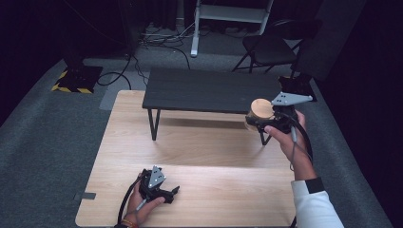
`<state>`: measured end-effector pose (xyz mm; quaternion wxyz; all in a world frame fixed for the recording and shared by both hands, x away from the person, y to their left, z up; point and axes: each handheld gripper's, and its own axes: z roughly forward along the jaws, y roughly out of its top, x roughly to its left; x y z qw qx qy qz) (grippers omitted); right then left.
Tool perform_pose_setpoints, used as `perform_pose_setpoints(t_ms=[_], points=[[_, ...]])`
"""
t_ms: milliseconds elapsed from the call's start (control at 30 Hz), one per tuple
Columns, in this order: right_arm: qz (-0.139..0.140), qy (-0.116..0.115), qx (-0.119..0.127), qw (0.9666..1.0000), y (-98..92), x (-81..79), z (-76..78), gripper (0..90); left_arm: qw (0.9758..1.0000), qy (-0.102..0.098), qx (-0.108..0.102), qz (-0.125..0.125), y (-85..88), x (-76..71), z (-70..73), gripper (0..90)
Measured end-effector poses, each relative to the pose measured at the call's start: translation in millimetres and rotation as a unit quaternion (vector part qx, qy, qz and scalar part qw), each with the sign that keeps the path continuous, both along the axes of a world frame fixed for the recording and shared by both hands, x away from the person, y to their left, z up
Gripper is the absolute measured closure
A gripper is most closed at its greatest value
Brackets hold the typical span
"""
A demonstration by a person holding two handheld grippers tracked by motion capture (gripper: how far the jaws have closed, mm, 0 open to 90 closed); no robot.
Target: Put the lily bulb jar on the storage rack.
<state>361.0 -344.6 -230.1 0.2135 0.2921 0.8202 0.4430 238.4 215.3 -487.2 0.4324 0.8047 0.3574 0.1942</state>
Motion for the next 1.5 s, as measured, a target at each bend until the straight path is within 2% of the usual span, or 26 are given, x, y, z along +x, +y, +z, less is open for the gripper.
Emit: perform_pose_setpoints(t_ms=[33, 200, 267, 333, 533, 667, 1033, 1067, 1200, 1233, 1267, 1300, 1333, 1367, 1500], points=[[0.0, 0.0, 0.0, 1.0, 0.0, 0.0, 0.0, 24.9, 1.0, 0.0, 0.0, 0.0, 0.1, 0.1, 0.0, 0.5], [-0.012, -0.002, 0.002, 0.9999, 17.5, 23.3, 15.2, 24.9, 1.0, 0.0, 0.0, -0.001, 0.1, 0.4, 0.0, 0.5], [-0.012, -0.006, 0.0, 0.9999, 20.8, 26.5, 17.3, 24.9, 1.0, 0.0, 0.0, -0.002, 0.2, 0.5, 0.0, 0.5], [-0.02, -0.004, -0.004, 0.9998, 31.8, 39.5, 22.1, 24.8, 1.0, 0.0, 0.0, -0.001, 0.1, 0.4, 0.0, 0.5], [-0.048, 0.011, -0.003, 0.9988, 48.5, 60.4, 21.4, 24.9, 1.0, 0.0, 0.0, -0.002, 0.1, 0.6, 0.1, 0.5], [-0.063, 0.02, -0.014, 0.9977, 60.8, 72.6, 17.4, 24.8, 1.0, 0.001, -0.001, -0.002, 0.1, 0.7, 0.0, 0.5], [-0.066, 0.035, -0.021, 0.997, 67.1, 84.4, 8.6, 24.8, 1.0, 0.001, -0.001, -0.003, -0.2, 1.0, 0.0, 0.5], [-0.066, 0.035, -0.014, 0.9971, 65.0, 85.2, 6.3, 24.8, 1.0, 0.001, -0.001, -0.003, -0.2, 1.0, 0.0, 0.5], [-0.059, 0.035, -0.012, 0.9975, 63.2, 86.8, 5.4, 24.7, 1.0, 0.001, -0.001, -0.004, -0.1, 1.0, 0.0, 0.5], [-0.06, 0.036, -0.008, 0.9976, 61.4, 87.8, 3.8, 21.0, 1.0, 0.001, -0.001, -0.004, -0.1, 1.1, 0.0, 0.5], [-0.06, 0.036, -0.008, 0.9976, 61.4, 87.8, 3.8, 21.0, 1.0, 0.001, -0.001, -0.004, -0.1, 1.1, 0.0, 0.5], [-0.061, 0.029, -0.004, 0.9977, 61.0, 87.1, 1.6, 14.1, 1.0, 0.001, -0.001, -0.004, -0.1, 1.2, 0.1, 0.5], [-0.06, 0.028, -0.002, 0.9978, 61.2, 86.4, 1.5, 12.2, 1.0, 0.001, -0.001, -0.004, -0.1, 1.2, 0.0, 0.5], [-0.065, 0.011, 0.002, 0.9978, 61.4, 80.7, 0.8, 8.0, 1.0, 0.001, -0.001, -0.005, 0.0, 1.2, 0.0, 0.5], [-0.062, -0.002, 0.017, 0.9979, 56.0, 74.8, 2.3, 6.8, 1.0, 0.001, -0.001, -0.005, -0.1, 1.2, -0.1, 0.5]])
